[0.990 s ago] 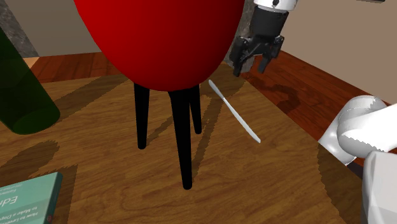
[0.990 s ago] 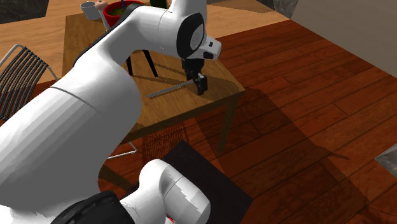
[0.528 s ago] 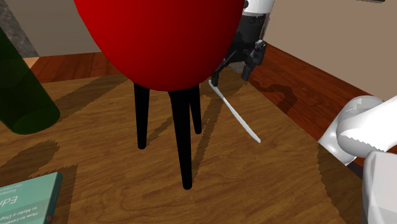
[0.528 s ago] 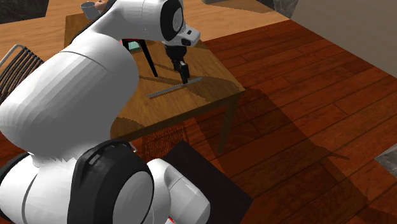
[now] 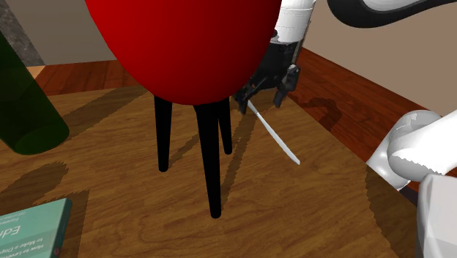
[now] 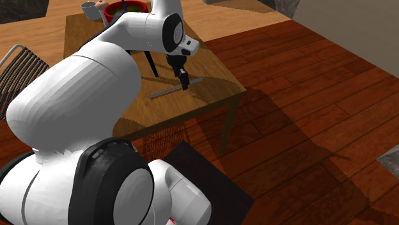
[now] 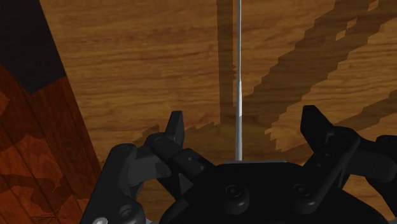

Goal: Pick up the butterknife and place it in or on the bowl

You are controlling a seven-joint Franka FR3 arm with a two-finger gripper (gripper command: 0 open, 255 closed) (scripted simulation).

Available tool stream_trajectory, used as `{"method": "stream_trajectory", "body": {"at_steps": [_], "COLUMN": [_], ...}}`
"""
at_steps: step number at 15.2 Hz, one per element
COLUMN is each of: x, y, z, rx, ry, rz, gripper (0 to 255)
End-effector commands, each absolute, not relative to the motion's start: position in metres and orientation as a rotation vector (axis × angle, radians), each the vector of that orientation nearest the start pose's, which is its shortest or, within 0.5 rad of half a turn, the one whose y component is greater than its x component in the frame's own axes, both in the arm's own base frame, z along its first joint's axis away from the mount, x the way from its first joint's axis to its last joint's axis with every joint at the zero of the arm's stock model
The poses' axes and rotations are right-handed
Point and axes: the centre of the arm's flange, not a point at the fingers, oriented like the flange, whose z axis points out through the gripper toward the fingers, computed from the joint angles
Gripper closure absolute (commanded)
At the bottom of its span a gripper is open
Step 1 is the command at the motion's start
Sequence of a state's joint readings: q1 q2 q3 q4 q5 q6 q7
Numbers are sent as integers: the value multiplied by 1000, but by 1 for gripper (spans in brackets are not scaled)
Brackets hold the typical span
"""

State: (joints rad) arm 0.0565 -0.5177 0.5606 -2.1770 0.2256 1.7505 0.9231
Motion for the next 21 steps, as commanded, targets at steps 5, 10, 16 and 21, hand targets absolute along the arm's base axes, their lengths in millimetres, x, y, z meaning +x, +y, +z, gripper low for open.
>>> {"method": "stream_trajectory", "body": {"at_steps": [5,10,16,21], "x": [314,314,314,314], "y": [291,291,291,291], "z": [556,556,556,577], "rx": [-3091,-3091,-3091,-3091], "ry": [629,629,629,629], "rz": [-79,-79,-79,-79], "gripper": [0,255,255,255]}}
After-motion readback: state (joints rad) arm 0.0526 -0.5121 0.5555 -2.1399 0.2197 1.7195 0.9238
